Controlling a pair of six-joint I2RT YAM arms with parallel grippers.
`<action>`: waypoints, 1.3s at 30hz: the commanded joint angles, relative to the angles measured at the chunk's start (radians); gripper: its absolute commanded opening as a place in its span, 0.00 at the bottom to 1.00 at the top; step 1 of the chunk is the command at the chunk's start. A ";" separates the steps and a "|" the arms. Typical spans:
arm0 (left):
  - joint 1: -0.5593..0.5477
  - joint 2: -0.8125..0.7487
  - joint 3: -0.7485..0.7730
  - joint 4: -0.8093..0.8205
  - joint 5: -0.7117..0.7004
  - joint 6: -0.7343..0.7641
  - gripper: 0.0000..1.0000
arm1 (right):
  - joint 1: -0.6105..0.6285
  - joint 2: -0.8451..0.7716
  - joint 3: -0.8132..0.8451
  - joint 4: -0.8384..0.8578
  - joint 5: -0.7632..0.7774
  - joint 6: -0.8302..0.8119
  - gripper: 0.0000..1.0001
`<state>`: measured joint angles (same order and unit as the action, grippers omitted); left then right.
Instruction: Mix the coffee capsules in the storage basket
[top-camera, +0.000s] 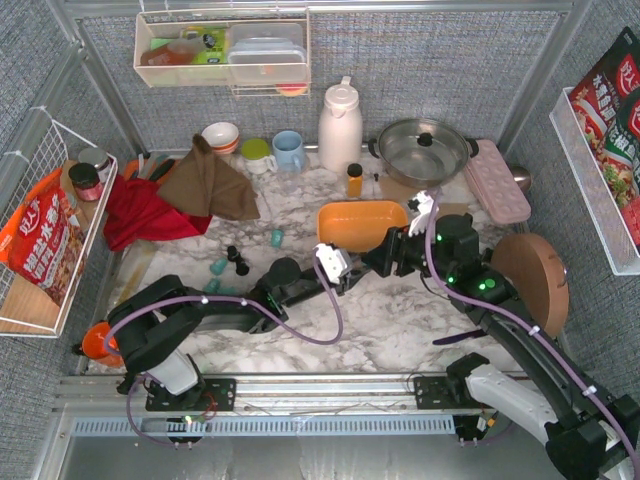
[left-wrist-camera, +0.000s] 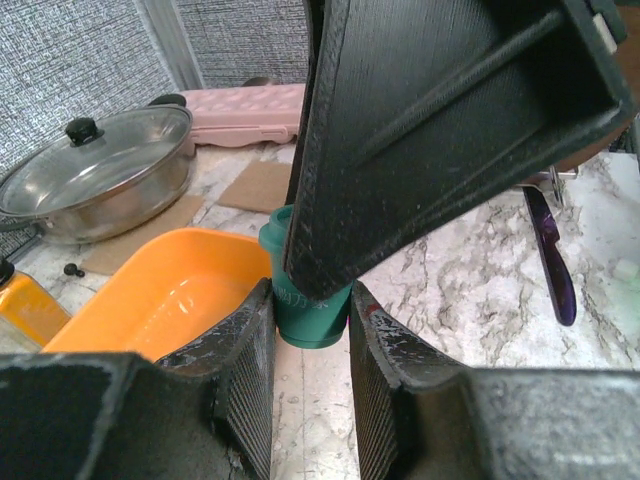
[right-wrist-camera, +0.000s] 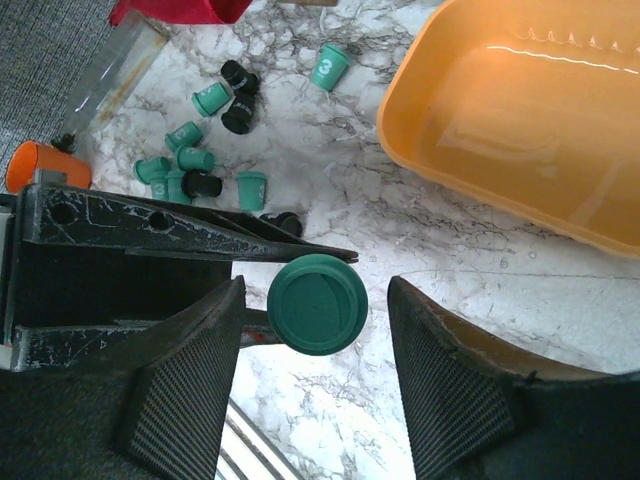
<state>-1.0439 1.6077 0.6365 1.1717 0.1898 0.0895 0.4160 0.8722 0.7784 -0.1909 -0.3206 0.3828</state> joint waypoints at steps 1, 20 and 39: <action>0.002 0.003 0.015 0.025 -0.005 -0.002 0.21 | 0.010 0.011 0.011 -0.003 0.003 -0.011 0.61; 0.002 0.004 0.016 0.014 0.000 -0.001 0.70 | 0.030 0.030 0.009 0.002 0.040 -0.023 0.36; 0.002 -0.290 -0.126 -0.531 -0.577 -0.234 0.99 | 0.023 0.516 0.097 0.202 0.532 -0.218 0.30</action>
<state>-1.0439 1.3777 0.5011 0.9363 -0.1612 -0.0051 0.4423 1.2495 0.8192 -0.1001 0.0887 0.2447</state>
